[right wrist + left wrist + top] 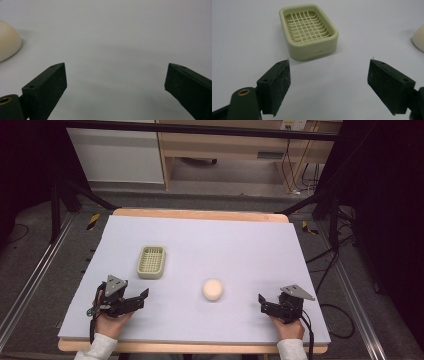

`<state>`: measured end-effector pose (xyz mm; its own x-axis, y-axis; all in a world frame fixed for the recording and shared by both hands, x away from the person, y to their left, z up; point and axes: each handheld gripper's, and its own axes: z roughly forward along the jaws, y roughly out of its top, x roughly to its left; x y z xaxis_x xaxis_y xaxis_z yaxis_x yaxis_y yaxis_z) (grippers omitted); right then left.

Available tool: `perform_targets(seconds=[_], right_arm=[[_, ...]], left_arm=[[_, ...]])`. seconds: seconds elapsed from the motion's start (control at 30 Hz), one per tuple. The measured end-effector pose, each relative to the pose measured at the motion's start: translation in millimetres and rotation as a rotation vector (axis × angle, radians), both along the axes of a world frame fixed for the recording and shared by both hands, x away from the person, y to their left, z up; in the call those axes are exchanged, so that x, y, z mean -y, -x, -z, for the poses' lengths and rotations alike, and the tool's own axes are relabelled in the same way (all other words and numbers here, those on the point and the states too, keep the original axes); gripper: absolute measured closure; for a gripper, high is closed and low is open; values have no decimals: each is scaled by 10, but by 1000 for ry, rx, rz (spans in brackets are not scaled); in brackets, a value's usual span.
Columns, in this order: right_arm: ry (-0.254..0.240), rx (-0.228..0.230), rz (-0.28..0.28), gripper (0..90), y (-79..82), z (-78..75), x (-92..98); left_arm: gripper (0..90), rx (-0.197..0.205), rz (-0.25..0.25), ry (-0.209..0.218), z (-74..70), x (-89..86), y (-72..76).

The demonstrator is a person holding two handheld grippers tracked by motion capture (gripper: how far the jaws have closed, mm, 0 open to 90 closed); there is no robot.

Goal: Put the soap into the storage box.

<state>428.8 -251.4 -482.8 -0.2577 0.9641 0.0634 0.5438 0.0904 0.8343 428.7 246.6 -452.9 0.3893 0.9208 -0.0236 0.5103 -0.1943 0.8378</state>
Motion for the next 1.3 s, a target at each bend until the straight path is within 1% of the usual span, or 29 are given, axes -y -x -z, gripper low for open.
perform_targets(seconds=[0.2, 0.3, 0.47, 0.53, 0.6, 0.83, 0.9, 0.93, 1.0, 1.1, 1.2, 1.27, 1.3], right_arm=[[-2, -3, 0, 46, -1, 2, -2], [1, -3, -1, 46, -1, 3, -1], [-6, -5, 1, 46, 3, -2, -1], [0, 0, 0, 46, 0, 1, 1], [0, 0, -1, 46, 0, 2, 1], [3, 0, 0, 46, 0, 3, 0], [5, -2, 1, 47, -2, 5, -2], [6, -3, 0, 46, -3, 5, -3], [7, -2, 0, 47, -1, 4, -3], [4, 1, 2, 47, 0, 2, 0], [6, 0, 2, 47, -1, 4, -2], [7, 0, 2, 47, -1, 5, -2], [7, 0, 2, 47, -1, 5, -2]], left_arm=[[182, 3, 6, 2, -10, 24, -1], [182, 2, 16, -2, -10, 59, -5], [182, 0, 27, -10, -14, 89, -3], [181, 0, 29, -10, -14, 95, -1], [182, 4, 29, -2, -19, 110, 0], [181, 7, 33, -2, -33, 147, -4], [181, 6, 35, 6, -41, 166, -9], [182, 7, 45, -2, -43, 198, -11], [181, 11, 49, -2, -42, 222, -11], [181, 11, 55, -13, -43, 245, -12], [180, 13, 56, -9, -46, 262, -20], [180, 12, 62, -17, -56, 266, -22], [180, 13, 63, -15, -58, 271, -23]])
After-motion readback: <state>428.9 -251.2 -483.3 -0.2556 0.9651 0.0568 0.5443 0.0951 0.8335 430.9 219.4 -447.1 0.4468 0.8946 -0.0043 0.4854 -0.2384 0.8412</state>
